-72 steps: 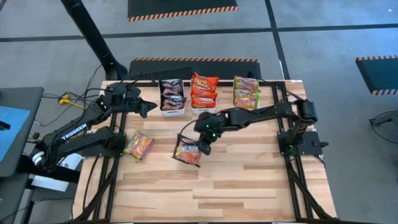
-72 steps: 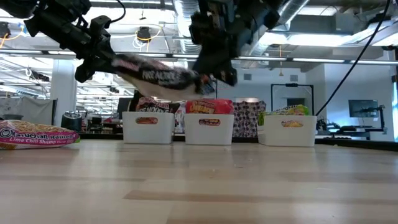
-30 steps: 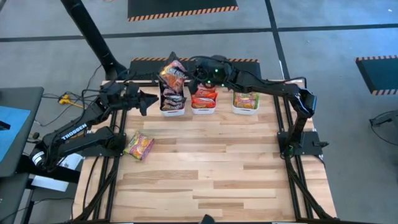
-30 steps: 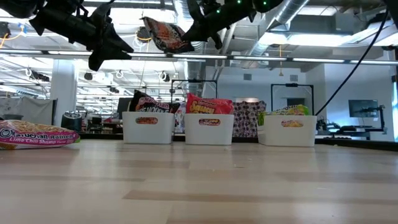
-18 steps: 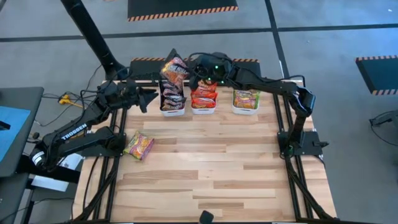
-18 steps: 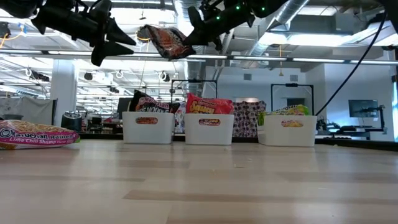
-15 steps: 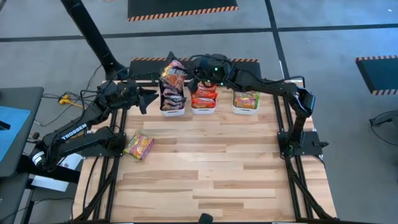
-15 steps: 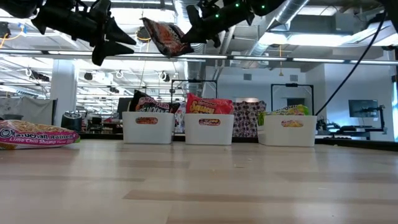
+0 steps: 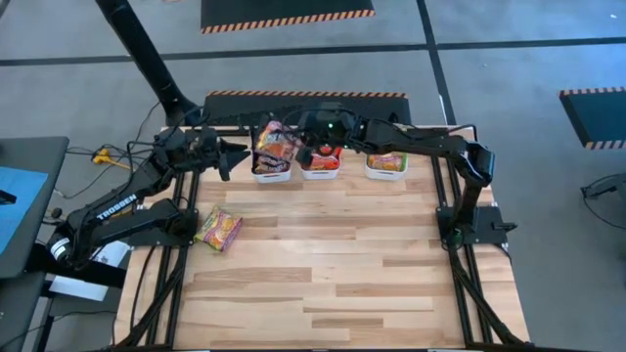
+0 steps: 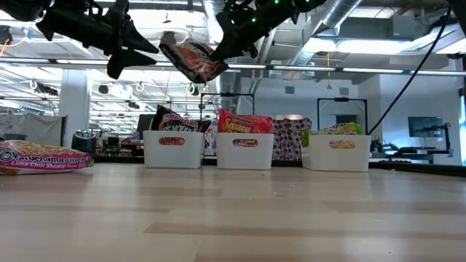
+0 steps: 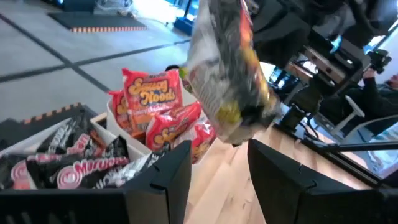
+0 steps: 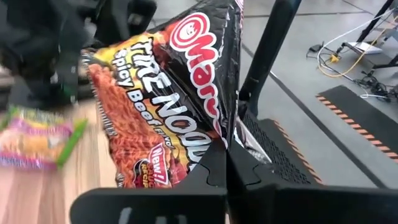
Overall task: Sort Maruchan noodles
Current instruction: Put the black noodle pack into the left white bin
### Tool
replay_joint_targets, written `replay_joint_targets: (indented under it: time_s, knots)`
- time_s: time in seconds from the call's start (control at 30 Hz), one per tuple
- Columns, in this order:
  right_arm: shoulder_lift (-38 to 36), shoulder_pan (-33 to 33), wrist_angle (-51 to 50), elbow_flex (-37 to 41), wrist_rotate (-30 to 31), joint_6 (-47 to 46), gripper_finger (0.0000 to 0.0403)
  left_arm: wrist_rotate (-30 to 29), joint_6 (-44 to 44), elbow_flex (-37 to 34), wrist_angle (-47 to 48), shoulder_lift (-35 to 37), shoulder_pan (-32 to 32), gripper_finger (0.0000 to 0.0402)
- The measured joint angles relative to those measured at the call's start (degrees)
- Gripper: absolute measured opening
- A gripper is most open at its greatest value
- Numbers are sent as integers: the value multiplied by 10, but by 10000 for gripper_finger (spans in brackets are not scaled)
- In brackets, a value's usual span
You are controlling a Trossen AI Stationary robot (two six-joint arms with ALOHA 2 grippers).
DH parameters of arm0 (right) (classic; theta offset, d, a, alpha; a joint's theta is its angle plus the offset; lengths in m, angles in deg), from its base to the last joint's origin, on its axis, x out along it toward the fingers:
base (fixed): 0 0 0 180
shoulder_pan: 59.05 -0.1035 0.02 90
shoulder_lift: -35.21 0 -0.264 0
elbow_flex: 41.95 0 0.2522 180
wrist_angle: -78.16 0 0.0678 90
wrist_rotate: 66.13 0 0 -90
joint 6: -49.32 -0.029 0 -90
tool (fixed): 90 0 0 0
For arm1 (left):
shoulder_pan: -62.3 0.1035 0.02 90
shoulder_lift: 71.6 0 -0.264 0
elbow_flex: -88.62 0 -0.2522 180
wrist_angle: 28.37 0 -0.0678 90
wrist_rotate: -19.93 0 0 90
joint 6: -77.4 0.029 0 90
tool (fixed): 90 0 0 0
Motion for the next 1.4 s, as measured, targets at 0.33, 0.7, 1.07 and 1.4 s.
replay_joint_targets:
  time_s: [0.33,0.7,1.07,1.4]
  knots:
    - [0,-23,-66,0,3,52,6,-3,-87,0,-35,-24,0,205]
    - [0,-43,-77,0,3,65,7,69,-159,0,-56,-65,0,224]
    - [0,-51,-77,0,2,65,7,116,-164,0,-157,-130,-36,224]
    - [0,-53,-79,0,2,65,7,113,-172,0,-187,-181,-57,224]
